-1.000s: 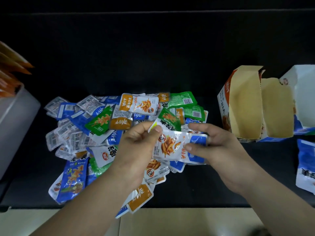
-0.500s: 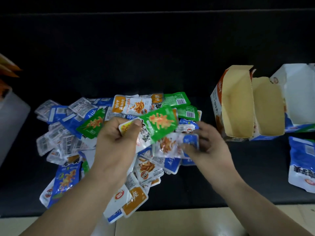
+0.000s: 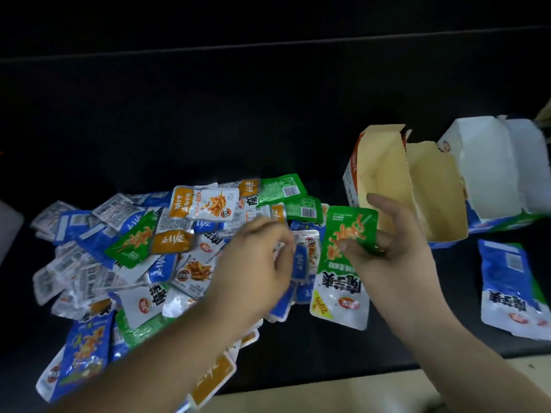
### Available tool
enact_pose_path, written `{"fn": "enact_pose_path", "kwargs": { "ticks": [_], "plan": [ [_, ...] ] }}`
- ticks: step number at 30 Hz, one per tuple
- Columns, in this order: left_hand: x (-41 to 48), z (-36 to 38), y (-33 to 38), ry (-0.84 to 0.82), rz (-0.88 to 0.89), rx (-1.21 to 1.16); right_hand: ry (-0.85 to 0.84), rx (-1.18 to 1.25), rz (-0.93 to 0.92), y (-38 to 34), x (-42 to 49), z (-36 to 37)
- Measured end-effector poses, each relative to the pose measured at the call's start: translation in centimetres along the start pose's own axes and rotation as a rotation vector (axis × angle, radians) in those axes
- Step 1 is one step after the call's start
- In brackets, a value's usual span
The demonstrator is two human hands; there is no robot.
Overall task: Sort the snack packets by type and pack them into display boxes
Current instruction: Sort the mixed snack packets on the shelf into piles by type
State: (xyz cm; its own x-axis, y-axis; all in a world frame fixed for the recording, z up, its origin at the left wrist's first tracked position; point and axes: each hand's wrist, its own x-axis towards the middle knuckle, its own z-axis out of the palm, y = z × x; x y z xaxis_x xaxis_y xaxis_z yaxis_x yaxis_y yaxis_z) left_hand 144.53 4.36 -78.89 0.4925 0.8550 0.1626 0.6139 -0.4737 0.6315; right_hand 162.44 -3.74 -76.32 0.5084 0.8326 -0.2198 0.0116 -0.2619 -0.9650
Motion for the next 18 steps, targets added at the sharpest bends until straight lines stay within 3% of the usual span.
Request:
{"fn": "enact_pose_path", "kwargs": {
  "ticks": [2,6,8,13,18],
  "plan": [
    [4.1,0.2,-0.8,-0.02,0.115,0.252,0.003,-0.02,-0.022,0.2,0.1,-0.5],
    [10.5,1.7,-1.6,-0.447,0.044,0.644,0.002,0.024,0.021,1.1,0.4,-1.2],
    [11.2,3.0,-2.0,-0.516,0.029,0.739,-0.006,0.054,0.057,1.3,0.4,-1.4],
    [10.7,4.1,-1.6,-0.287,0.11,0.761,-0.049,0.05,0.085,1.8,0.1,-2.0],
    [9.8,1.5,-1.1,0.156,0.106,0.275,0.0,-0.001,0.043,1.0,-0.2,-2.6]
  ]
}}
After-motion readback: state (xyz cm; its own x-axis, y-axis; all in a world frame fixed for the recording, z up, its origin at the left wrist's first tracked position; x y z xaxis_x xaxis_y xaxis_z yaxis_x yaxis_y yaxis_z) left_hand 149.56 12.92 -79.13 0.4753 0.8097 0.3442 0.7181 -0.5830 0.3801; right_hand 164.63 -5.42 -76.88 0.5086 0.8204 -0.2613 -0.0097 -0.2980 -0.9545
